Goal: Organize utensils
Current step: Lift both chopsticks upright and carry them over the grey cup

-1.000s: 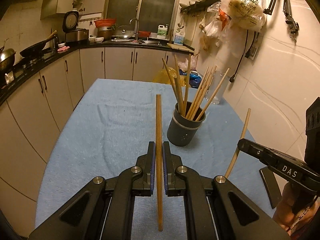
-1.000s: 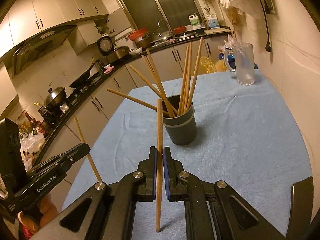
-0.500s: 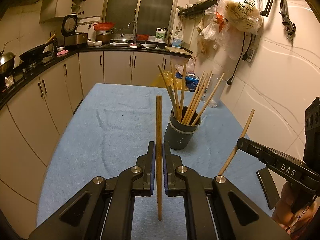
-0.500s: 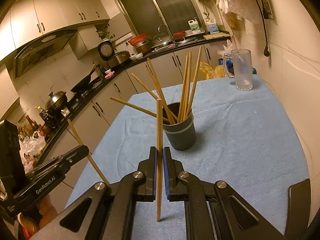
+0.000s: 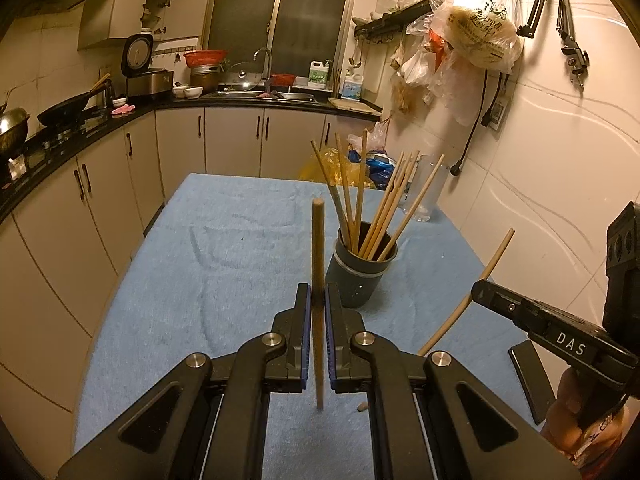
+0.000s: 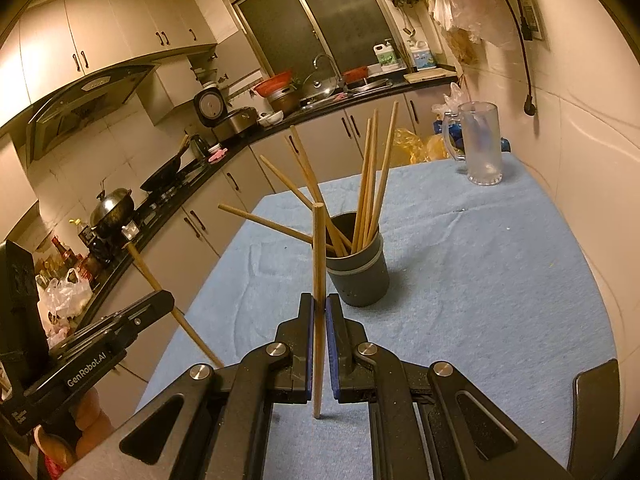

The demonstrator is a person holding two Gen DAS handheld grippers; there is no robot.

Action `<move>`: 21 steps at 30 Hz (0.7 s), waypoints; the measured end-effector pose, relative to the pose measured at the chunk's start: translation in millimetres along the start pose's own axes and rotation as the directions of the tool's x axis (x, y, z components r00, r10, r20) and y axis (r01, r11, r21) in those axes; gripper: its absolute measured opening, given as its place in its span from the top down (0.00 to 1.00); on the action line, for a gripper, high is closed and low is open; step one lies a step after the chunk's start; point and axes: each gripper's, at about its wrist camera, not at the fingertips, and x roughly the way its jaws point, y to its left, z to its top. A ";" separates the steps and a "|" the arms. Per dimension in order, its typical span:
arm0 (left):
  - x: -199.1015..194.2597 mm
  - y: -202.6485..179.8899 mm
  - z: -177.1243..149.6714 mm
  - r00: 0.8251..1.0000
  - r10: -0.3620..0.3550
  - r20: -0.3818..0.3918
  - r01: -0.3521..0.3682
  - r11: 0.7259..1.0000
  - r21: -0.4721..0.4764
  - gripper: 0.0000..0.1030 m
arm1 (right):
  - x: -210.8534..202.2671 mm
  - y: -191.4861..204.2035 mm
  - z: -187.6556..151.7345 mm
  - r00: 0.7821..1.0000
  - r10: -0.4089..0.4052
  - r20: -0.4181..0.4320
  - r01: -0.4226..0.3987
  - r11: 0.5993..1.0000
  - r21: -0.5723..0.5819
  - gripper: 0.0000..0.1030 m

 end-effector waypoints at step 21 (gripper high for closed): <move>-5.3 -10.4 9.5 1.000 -0.016 0.020 0.015 0.999 0.030 0.94 | -17.5 -8.7 13.9 0.999 -0.012 0.049 0.012 1.000 0.016 0.94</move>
